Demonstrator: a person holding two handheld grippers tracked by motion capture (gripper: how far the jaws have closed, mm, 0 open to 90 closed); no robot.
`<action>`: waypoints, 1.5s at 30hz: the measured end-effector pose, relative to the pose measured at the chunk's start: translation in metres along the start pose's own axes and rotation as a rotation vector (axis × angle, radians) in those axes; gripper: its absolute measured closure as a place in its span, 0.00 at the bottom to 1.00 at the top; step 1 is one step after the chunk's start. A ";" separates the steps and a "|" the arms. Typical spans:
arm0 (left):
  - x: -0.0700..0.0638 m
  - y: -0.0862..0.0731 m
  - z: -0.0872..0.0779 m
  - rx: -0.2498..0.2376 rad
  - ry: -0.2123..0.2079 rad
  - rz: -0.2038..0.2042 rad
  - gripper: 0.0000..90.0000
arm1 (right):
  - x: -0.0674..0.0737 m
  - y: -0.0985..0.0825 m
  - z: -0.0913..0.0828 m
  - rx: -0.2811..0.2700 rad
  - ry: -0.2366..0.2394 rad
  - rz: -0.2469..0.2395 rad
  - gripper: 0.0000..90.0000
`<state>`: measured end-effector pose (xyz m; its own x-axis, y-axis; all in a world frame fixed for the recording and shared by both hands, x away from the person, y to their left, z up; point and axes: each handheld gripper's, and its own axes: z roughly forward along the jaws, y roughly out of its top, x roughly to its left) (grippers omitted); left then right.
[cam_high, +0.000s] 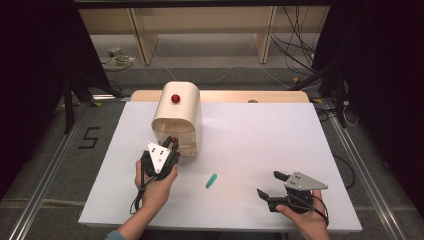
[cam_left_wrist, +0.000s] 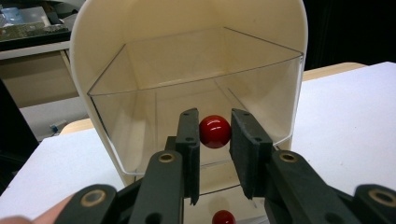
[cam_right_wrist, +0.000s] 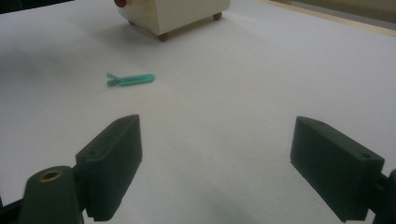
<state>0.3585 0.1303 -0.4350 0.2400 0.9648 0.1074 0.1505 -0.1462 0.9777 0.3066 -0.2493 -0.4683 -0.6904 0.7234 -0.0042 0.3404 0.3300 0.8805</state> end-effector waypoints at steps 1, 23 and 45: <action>0.000 0.000 0.000 0.001 0.000 0.000 0.81 | 0.000 0.000 0.000 0.002 0.000 0.001 0.20; -0.001 -0.003 -0.009 -0.009 -0.002 0.005 0.81 | 0.000 0.000 0.000 0.001 0.002 0.000 0.20; 0.001 -0.003 -0.016 -0.003 -0.007 0.010 0.81 | 0.001 0.001 -0.001 0.002 -0.001 -0.002 0.21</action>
<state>0.3434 0.1354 -0.4352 0.2482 0.9617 0.1160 0.1450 -0.1553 0.9772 0.3061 -0.2492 -0.4674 -0.6904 0.7234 -0.0069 0.3398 0.3327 0.8797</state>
